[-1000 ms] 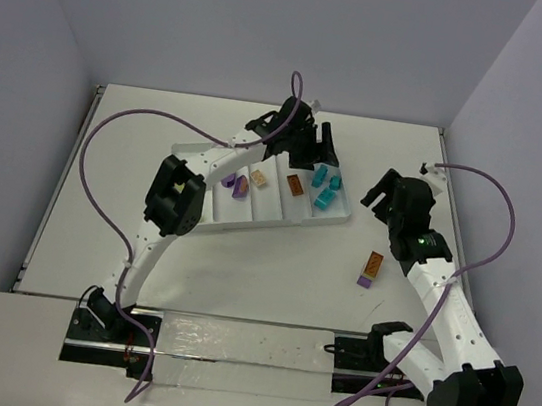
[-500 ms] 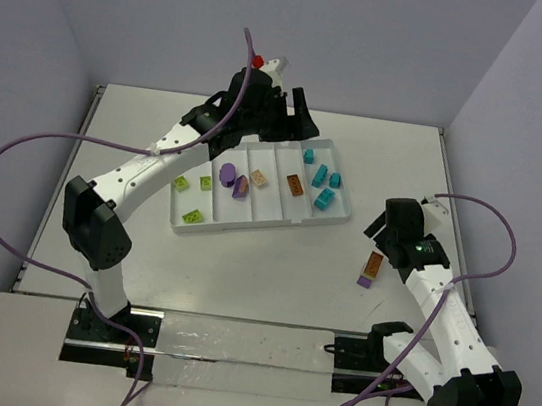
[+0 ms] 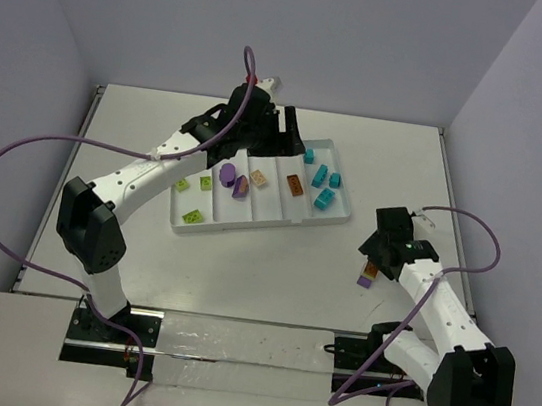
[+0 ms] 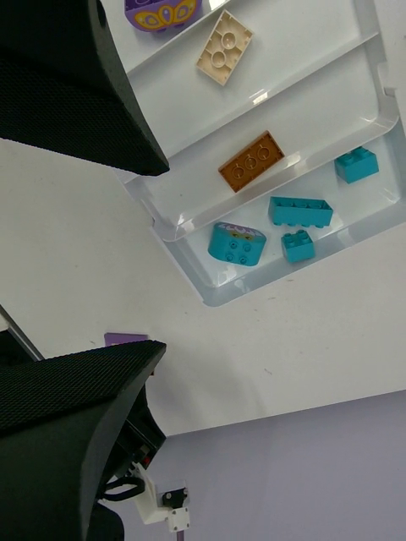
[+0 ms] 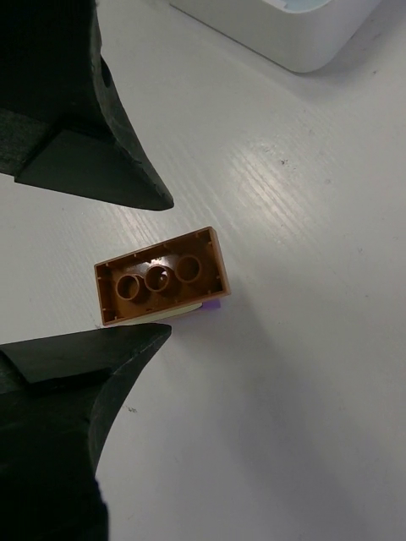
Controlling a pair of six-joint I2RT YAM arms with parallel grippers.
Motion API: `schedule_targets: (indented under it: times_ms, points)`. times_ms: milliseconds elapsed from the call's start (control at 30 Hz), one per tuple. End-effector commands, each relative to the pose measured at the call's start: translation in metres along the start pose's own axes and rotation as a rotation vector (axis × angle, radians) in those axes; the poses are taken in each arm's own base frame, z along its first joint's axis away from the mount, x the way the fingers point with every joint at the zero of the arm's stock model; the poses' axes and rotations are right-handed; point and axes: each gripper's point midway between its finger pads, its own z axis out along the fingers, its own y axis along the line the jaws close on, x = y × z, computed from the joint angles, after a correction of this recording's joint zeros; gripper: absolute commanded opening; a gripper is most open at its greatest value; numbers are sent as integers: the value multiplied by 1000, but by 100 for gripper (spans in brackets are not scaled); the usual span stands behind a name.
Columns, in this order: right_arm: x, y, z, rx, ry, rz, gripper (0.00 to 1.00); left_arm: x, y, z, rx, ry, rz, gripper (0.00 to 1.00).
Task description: Sort the legos into containers by color
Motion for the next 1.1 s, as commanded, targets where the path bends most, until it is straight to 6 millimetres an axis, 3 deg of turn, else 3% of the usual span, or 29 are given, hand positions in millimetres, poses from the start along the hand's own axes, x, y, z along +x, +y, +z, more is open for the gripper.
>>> schedule_targets:
  times_ms: [0,400,500,600,800,1000,1067]
  points:
    - [4,1,7,2,14,2,61,-23,-17,-22,48,-70,24,85]
    - [7,4,9,-16,30,-14,43,-20,-16,-18,52,-64,17,85]
    - [8,6,9,-27,34,-23,47,-21,-17,-18,55,-65,17,85]
    - [11,8,10,-33,51,-34,56,-21,-17,-19,60,-66,14,85]
    - [13,9,11,-35,65,-47,56,-22,-18,-22,59,-71,15,85]
    - [12,9,11,-32,66,-50,43,-20,-17,-21,59,-66,14,85]
    - [7,11,8,-41,50,-45,18,-19,-15,-21,54,-67,16,85]
